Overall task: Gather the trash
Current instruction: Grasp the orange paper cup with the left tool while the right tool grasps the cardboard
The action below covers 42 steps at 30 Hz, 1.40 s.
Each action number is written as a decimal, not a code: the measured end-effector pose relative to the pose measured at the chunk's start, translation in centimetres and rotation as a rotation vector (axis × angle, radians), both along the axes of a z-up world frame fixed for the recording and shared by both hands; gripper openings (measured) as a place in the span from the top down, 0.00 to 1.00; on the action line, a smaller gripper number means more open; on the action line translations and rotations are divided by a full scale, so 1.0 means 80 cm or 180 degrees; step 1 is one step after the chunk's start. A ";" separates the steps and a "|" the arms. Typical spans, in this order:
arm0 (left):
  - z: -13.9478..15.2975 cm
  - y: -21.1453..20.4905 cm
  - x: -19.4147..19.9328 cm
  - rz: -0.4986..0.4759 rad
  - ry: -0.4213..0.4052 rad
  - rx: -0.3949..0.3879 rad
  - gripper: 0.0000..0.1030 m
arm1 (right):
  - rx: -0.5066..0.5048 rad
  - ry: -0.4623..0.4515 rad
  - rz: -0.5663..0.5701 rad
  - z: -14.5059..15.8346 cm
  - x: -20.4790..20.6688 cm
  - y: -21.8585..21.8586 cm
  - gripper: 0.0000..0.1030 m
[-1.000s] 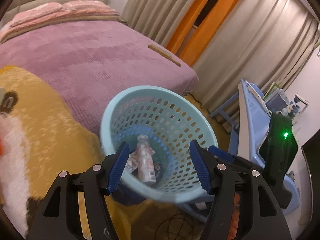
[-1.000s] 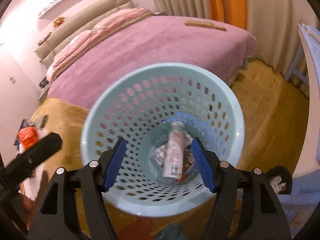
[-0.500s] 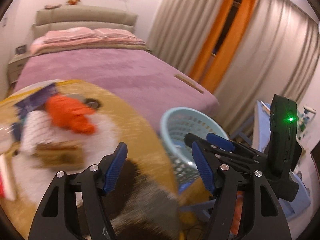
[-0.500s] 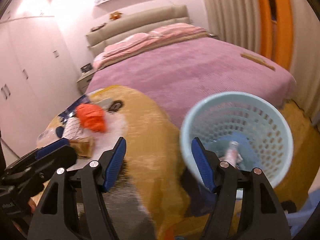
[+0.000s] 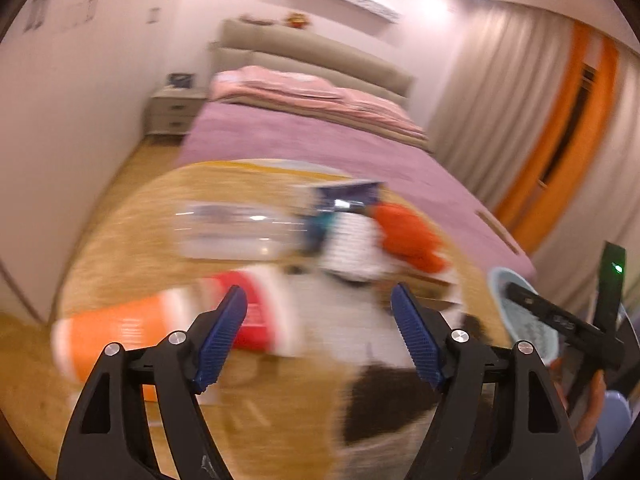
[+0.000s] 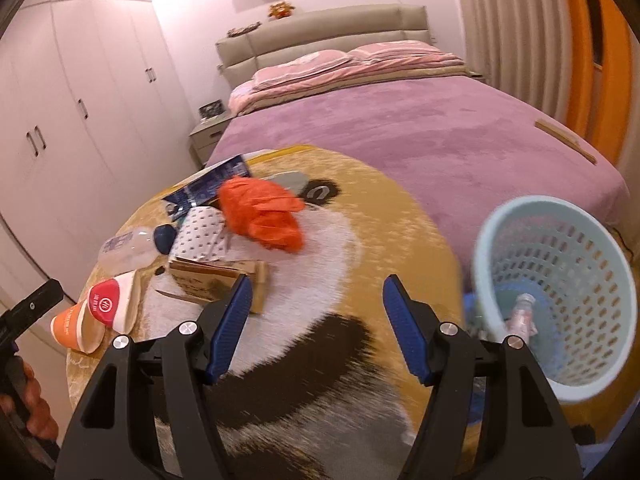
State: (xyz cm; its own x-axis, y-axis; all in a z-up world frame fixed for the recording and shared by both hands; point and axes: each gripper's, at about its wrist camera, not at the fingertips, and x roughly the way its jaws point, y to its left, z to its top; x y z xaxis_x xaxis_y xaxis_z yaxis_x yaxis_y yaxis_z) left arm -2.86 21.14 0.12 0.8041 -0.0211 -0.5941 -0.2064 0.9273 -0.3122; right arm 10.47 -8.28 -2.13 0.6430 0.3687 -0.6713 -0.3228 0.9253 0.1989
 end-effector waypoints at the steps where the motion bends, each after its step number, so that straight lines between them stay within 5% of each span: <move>1: -0.001 0.011 -0.002 0.0059 0.0029 -0.0012 0.27 | -0.0005 0.0031 0.0037 -0.003 0.005 0.008 0.38; 8: -0.031 0.112 -0.004 0.0467 0.0346 -0.0043 0.26 | 0.0034 0.0263 0.0277 -0.020 0.038 0.063 0.39; 17: -0.067 0.154 -0.004 0.0379 0.0546 -0.0142 0.26 | 0.0041 0.0557 0.0453 -0.045 0.056 0.092 0.39; 32: -0.064 0.090 -0.062 -0.0390 0.0566 -0.0529 0.26 | 0.0072 0.0703 0.0841 -0.050 -0.004 0.101 0.39; 37: -0.066 0.050 -0.069 -0.0608 0.0638 -0.0375 0.24 | 0.0126 0.0697 0.1014 -0.047 -0.025 0.103 0.38; 42: -0.078 0.039 -0.059 -0.0480 0.0732 -0.0221 0.24 | -0.0008 0.0558 0.1077 -0.042 -0.044 0.102 0.38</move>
